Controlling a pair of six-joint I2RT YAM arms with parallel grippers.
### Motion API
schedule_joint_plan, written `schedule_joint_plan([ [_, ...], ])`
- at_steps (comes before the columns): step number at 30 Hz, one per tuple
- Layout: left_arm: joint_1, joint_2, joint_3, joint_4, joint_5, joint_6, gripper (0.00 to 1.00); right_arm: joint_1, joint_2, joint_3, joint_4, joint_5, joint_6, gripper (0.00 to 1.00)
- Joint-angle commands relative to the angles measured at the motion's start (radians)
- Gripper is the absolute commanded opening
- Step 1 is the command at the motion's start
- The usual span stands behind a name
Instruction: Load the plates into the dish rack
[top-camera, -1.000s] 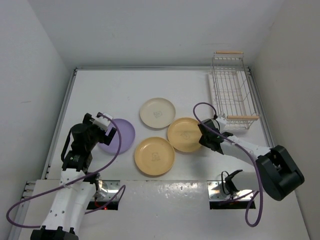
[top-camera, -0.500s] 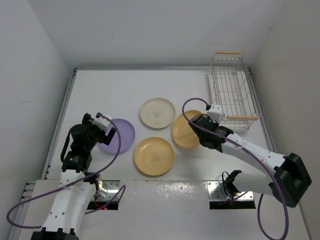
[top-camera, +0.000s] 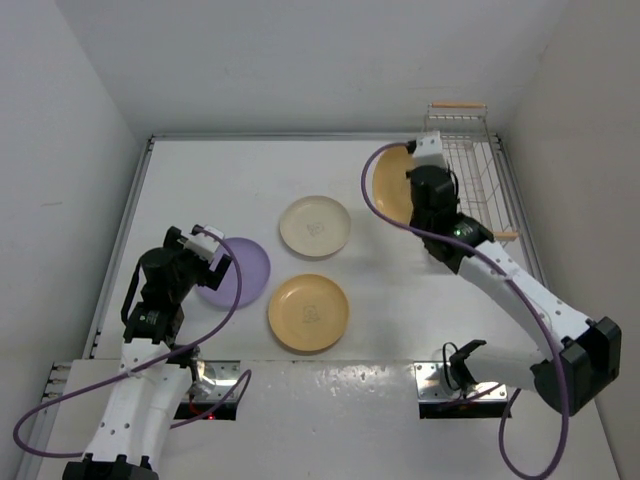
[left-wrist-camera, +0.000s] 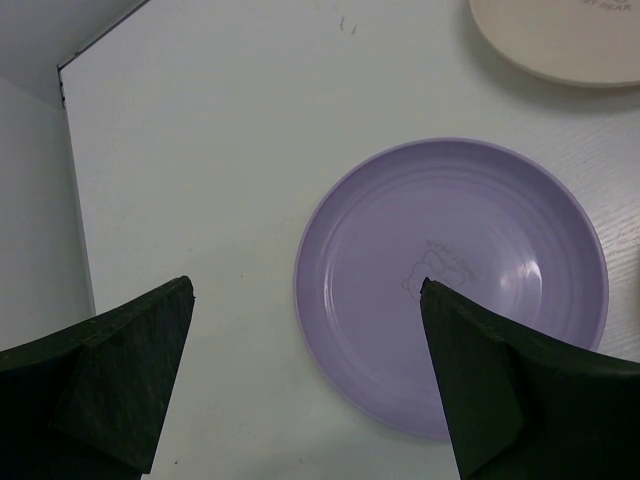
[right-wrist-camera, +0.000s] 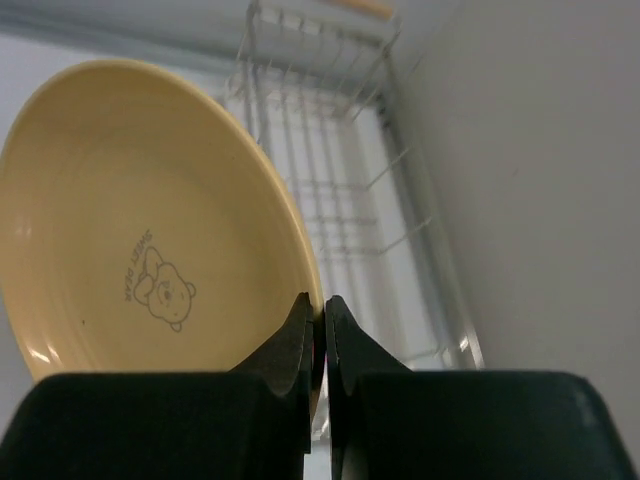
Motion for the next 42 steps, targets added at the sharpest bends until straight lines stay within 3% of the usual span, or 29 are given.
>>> schedule_joint_plan([
  [1, 0.013, 0.002, 0.017, 0.025, -0.005, 0.008, 1.00, -0.077, 0.066, 0.163, 0.314, -0.018, -0.359, 0.00],
  [7, 0.031, 0.011, 0.017, 0.025, -0.015, -0.001, 1.00, -0.217, 0.202, 0.358, 0.498, 0.033, -0.620, 0.00],
  [12, 0.040, 0.020, 0.017, 0.025, -0.015, -0.001, 1.00, -0.320, 0.230, 0.308, 0.736, 0.080, -0.878, 0.00],
  [16, 0.050, 0.040, 0.017, 0.025, -0.015, -0.010, 1.00, -0.424, 0.170, 0.213, 0.602, 0.028, -0.764, 0.00],
  [18, 0.050, 0.049, 0.017, 0.025, -0.015, -0.010, 1.00, -0.449, 0.138, 0.179, 0.461, -0.033, -0.617, 0.00],
  [25, 0.050, 0.059, 0.017, 0.034, -0.035, -0.021, 1.00, -0.558, 0.144, 0.078, 0.404, -0.114, -0.483, 0.00],
  [42, 0.050, 0.059, 0.017, 0.034, -0.044, -0.021, 1.00, -0.566, 0.268, -0.094, 0.695, -0.033, -0.662, 0.00],
])
